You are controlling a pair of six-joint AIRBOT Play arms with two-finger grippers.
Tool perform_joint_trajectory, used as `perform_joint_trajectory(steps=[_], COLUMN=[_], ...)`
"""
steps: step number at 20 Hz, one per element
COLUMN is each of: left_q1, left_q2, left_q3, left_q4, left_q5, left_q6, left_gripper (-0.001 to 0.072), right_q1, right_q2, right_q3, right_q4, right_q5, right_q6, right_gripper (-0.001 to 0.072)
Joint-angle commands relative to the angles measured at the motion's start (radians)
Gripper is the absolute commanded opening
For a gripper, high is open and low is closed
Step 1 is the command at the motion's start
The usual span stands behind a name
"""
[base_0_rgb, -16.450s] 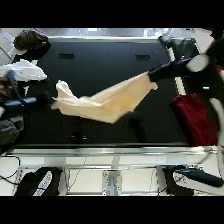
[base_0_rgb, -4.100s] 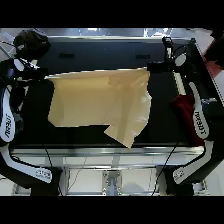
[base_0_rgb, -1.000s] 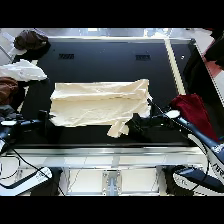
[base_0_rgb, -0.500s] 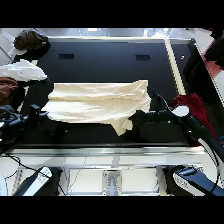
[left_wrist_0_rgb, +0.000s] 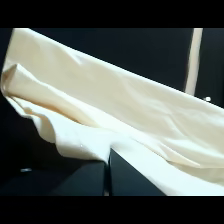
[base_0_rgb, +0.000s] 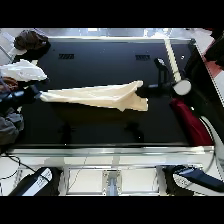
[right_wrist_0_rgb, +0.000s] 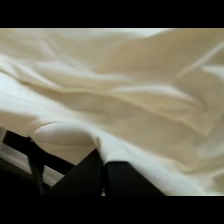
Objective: Fold the shirts.
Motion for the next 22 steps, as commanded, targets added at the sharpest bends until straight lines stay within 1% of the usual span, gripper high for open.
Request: perform_joint_trajectory(steps=[1,4,8,10,12,13,14,15,16,17,18,20,22], left_q1=[-0.118,-0.172,-0.206,-0.209,-0.211,-0.21,-0.21,-0.21,-0.209,-0.209,-0.209,-0.214,-0.221], left_q2=[-0.21,-0.385,-0.57,-0.62,-0.632,-0.627,-0.619,-0.609,-0.595,-0.578,-0.561,-0.524,-0.471], left_q3=[0.188,0.259,0.335,0.348,0.35,0.354,0.372,0.397,0.433,0.475,0.514,0.586,0.614], left_q4=[0.319,0.362,0.489,0.494,0.495,0.495,0.495,0.495,0.495,0.494,0.494,0.486,0.483], left_q5=[0.022,0.024,0.025,0.026,0.028,0.032,0.034,0.034,0.035,0.041,0.042,0.04,0.042], left_q6=[-0.153,-0.169,-0.275,-0.282,-0.282,-0.282,-0.281,-0.281,-0.281,-0.281,-0.281,-0.281,-0.28], left_gripper=[0.0008,0.0008,0.0009,0.0009,0.0012,0.0029,0.0107,0.0344,0.0587,0.0626,0.0626,0.0626,0.0626], right_q1=[0.001,-0.002,-0.002,-0.002,-0.004,-0.009,-0.017,-0.032,-0.05,-0.076,-0.101,-0.161,-0.229], right_q2=[-0.227,-0.413,-0.59,-0.652,-0.674,-0.673,-0.67,-0.664,-0.658,-0.652,-0.644,-0.619,-0.581], right_q3=[0.177,0.301,0.47,0.519,0.527,0.529,0.546,0.573,0.608,0.657,0.703,0.795,0.845], right_q4=[-0.076,-0.078,-0.101,-0.106,-0.11,-0.113,-0.113,-0.114,-0.116,-0.126,-0.145,-0.208,-0.298], right_q5=[-0.084,-0.131,-0.13,-0.129,-0.125,-0.121,-0.099,-0.058,-0.005,0.073,0.145,0.308,0.472], right_q6=[-0.036,-0.037,-0.037,-0.035,-0.032,-0.032,-0.024,-0.015,-0.014,-0.014,-0.005,0.047,0.066], right_gripper=[0.001,0.001,0.001,0.001,0.0012,0.0014,0.0052,0.0167,0.0223,0.0223,0.0223,0.0222,0.0222])
